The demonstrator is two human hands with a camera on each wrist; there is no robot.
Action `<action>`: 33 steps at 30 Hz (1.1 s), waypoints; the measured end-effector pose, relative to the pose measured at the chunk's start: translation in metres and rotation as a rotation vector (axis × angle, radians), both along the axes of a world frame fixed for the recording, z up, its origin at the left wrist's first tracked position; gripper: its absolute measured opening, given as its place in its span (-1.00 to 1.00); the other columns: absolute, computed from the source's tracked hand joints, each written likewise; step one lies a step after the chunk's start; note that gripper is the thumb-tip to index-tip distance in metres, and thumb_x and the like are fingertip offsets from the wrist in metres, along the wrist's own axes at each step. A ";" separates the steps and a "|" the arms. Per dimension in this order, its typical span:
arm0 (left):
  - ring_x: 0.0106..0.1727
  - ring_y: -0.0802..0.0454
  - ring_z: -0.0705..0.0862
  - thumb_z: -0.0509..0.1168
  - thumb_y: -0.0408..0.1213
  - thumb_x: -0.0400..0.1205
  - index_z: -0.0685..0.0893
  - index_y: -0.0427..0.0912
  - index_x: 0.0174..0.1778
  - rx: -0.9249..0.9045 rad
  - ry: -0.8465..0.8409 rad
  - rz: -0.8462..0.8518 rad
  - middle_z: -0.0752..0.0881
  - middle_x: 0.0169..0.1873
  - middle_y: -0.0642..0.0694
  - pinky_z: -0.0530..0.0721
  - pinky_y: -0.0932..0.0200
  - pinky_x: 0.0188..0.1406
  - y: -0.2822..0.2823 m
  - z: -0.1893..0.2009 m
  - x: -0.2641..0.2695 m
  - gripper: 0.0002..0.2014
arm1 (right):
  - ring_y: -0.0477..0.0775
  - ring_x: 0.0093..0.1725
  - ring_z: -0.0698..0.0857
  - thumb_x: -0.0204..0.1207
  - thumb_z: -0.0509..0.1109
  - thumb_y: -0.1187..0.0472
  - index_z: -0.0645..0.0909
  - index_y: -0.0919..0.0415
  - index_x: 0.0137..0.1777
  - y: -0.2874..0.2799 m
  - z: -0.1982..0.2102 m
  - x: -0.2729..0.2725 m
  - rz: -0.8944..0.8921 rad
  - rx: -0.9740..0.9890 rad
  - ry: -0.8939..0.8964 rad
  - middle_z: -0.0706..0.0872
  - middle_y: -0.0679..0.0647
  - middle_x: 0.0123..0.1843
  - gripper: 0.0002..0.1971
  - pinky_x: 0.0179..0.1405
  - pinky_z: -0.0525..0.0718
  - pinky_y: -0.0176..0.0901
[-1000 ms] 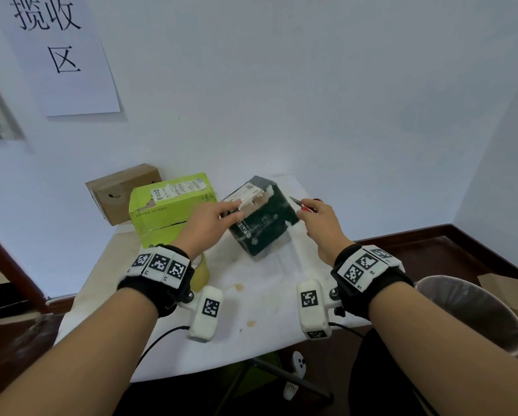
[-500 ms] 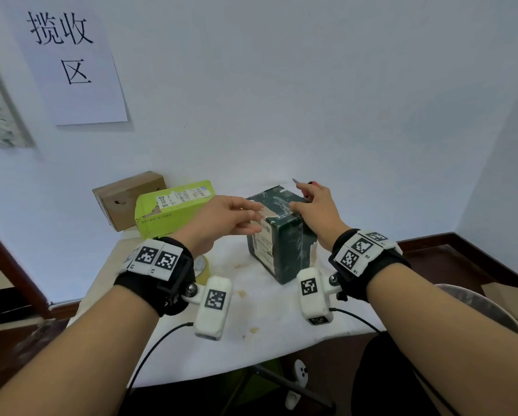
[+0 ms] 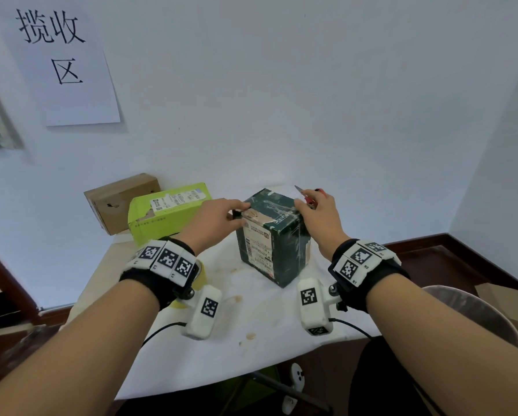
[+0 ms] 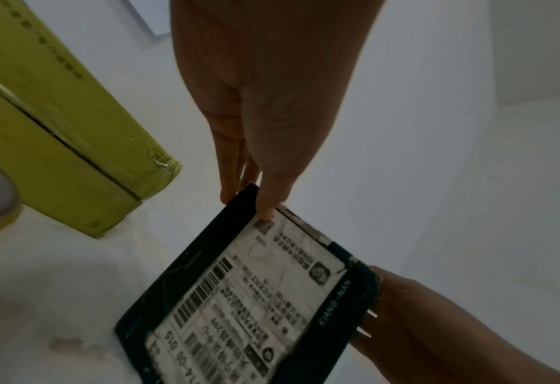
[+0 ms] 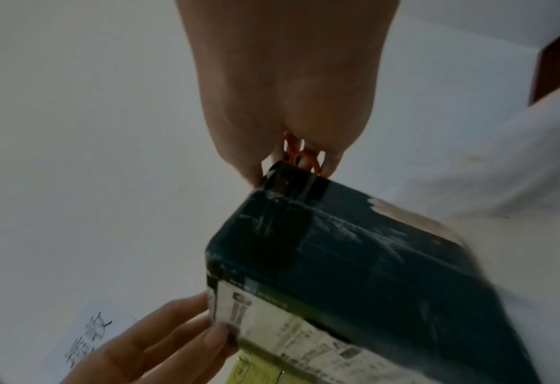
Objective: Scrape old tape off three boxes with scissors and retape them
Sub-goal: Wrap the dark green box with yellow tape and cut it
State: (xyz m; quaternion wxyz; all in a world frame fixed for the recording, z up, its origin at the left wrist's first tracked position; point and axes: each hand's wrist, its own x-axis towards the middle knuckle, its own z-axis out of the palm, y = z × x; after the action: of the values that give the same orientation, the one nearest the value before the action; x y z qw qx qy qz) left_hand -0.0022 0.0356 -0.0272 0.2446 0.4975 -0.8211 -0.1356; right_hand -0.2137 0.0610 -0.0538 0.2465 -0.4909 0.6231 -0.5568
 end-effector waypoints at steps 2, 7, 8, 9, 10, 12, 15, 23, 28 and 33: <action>0.01 0.02 0.72 0.42 -0.19 0.59 0.69 0.01 0.28 -0.035 -0.004 -0.010 0.72 0.16 -0.04 0.67 0.04 0.06 0.001 -0.003 0.003 -0.68 | 0.00 0.11 0.51 0.67 0.22 0.16 0.52 0.27 0.40 -0.003 -0.008 -0.009 -0.104 0.016 -0.050 0.41 0.13 0.42 -0.65 0.27 0.50 -0.16; -0.12 0.02 0.60 0.43 -0.01 0.55 0.67 -0.01 0.12 -0.139 -0.043 0.016 0.59 -0.14 -0.03 0.50 0.15 -0.17 0.010 -0.007 0.002 -0.72 | 0.16 0.08 0.59 0.64 0.17 0.35 0.65 0.28 0.26 -0.002 -0.031 -0.034 -0.240 0.166 -0.086 0.65 0.22 0.28 -0.70 0.04 0.51 -0.15; -0.14 0.03 0.58 0.43 -0.01 0.55 0.67 -0.02 0.10 -0.154 -0.029 0.020 0.58 -0.17 -0.02 0.49 0.15 -0.19 0.012 -0.008 0.001 -0.73 | 0.20 0.13 0.62 0.61 0.21 0.41 0.68 0.29 0.24 0.000 -0.036 -0.038 -0.249 0.200 -0.097 0.68 0.22 0.26 -0.70 0.05 0.53 -0.16; -0.17 0.04 0.57 0.43 -0.01 0.56 0.67 -0.03 0.08 -0.163 -0.010 0.022 0.58 -0.20 -0.01 0.49 0.16 -0.21 0.013 -0.009 0.000 -0.74 | 0.22 0.15 0.65 0.58 0.25 0.46 0.70 0.30 0.20 0.001 -0.041 -0.042 -0.247 0.243 -0.118 0.70 0.24 0.23 -0.71 0.07 0.57 -0.17; -0.19 0.05 0.56 0.43 -0.02 0.56 0.67 -0.04 0.06 -0.169 0.008 0.021 0.56 -0.23 0.01 0.48 0.17 -0.24 0.014 -0.010 -0.001 -0.75 | 0.23 0.14 0.67 0.55 0.27 0.50 0.70 0.33 0.18 0.002 -0.045 -0.045 -0.221 0.288 -0.136 0.71 0.28 0.21 -0.71 0.12 0.61 -0.14; -0.23 0.07 0.53 0.42 -0.02 0.56 0.67 -0.04 0.05 -0.183 0.020 0.017 0.53 -0.27 0.05 0.43 0.22 -0.29 0.015 -0.012 -0.002 -0.76 | 0.18 0.03 0.68 0.54 0.27 0.52 0.64 0.44 0.22 0.004 -0.051 -0.049 -0.103 0.403 -0.172 0.69 0.36 0.23 -0.71 0.19 0.67 -0.05; -0.16 0.06 0.57 0.39 -0.05 0.60 0.65 -0.04 0.14 -0.166 0.000 0.001 0.58 -0.17 -0.01 0.50 0.19 -0.19 0.013 -0.012 0.000 -0.75 | 0.11 -0.02 0.63 0.55 0.29 0.47 0.54 0.52 0.32 0.009 -0.051 -0.044 0.047 0.546 -0.201 0.64 0.38 0.31 -0.66 0.16 0.66 -0.06; -0.12 0.21 0.66 0.32 0.02 0.63 0.49 0.09 0.36 -0.062 0.119 -0.014 0.56 0.07 0.08 0.58 0.26 -0.20 0.015 -0.015 0.011 -0.61 | 0.26 0.26 0.65 0.63 0.25 0.35 0.51 0.46 0.39 0.014 -0.044 -0.030 0.104 0.571 -0.090 0.60 0.36 0.37 -0.65 0.19 0.61 -0.07; -0.15 -0.02 0.65 0.18 -0.05 0.72 0.65 -0.19 0.11 -0.043 0.125 0.174 0.68 -0.06 -0.04 0.53 0.13 -0.23 0.005 -0.019 0.042 -0.71 | 0.22 0.30 0.62 0.59 0.16 0.43 0.69 0.30 0.20 0.010 -0.032 -0.022 -0.040 0.338 -0.027 0.68 0.21 0.31 -0.68 0.23 0.55 -0.11; -0.50 -0.04 0.48 0.06 0.21 0.69 0.46 -0.19 -0.56 0.132 -0.405 0.234 0.49 -0.58 -0.08 0.39 0.12 -0.43 0.010 -0.027 0.064 -0.37 | 0.28 0.32 0.52 0.50 0.13 0.39 0.61 0.01 0.09 0.005 -0.013 -0.008 -0.163 0.171 0.011 0.51 0.16 0.40 -0.66 0.29 0.56 0.17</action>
State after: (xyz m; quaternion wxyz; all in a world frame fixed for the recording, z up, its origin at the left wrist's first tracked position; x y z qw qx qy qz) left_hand 0.0622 0.0455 -0.0543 0.0558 0.6213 -0.7795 -0.0573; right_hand -0.2212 0.0662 -0.0672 0.2380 -0.4187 0.7074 -0.5173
